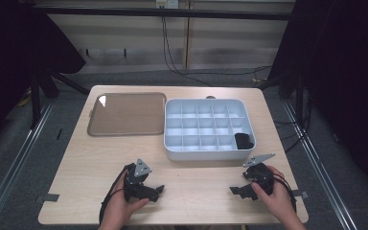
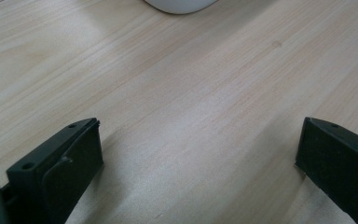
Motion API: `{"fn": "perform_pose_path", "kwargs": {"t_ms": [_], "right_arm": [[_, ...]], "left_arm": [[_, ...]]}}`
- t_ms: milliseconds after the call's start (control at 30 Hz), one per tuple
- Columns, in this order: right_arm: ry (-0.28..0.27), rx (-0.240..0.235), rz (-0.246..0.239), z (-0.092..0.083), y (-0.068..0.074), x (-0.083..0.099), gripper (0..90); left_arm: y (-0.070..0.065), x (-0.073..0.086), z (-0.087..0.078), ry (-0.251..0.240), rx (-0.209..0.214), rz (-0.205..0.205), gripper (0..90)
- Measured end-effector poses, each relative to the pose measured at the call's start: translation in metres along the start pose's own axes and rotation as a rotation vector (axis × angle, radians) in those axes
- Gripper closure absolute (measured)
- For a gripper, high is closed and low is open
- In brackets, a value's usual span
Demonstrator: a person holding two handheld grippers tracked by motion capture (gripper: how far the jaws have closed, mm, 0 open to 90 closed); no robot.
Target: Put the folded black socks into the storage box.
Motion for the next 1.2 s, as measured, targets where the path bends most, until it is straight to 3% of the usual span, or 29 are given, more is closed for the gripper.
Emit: {"fn": "perform_pose_path", "kwargs": {"t_ms": [500, 1000, 1200], "right_arm": [[-0.113, 0.034, -0.097, 0.001, -0.001, 0.006, 16.8], [-0.185, 0.051, -0.168, 0.002, -0.001, 0.011, 16.2], [-0.217, 0.051, -0.171, 0.002, -0.002, 0.013, 16.1]], "left_arm": [[0.000, 0.000, 0.000, 0.000, 0.000, 0.000, 0.0], [0.000, 0.000, 0.000, 0.000, 0.000, 0.000, 0.0], [0.000, 0.000, 0.000, 0.000, 0.000, 0.000, 0.0]]}}
Point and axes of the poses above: each handheld gripper's, and its own axes: z roughly forward along the jaws, x roughly out of its underside, y roughly to its left, the point moved 9 cm from there along z, roughly forward along the jaws, and after that the axes turned 8 degrees about -x, right-handed, at the moved point
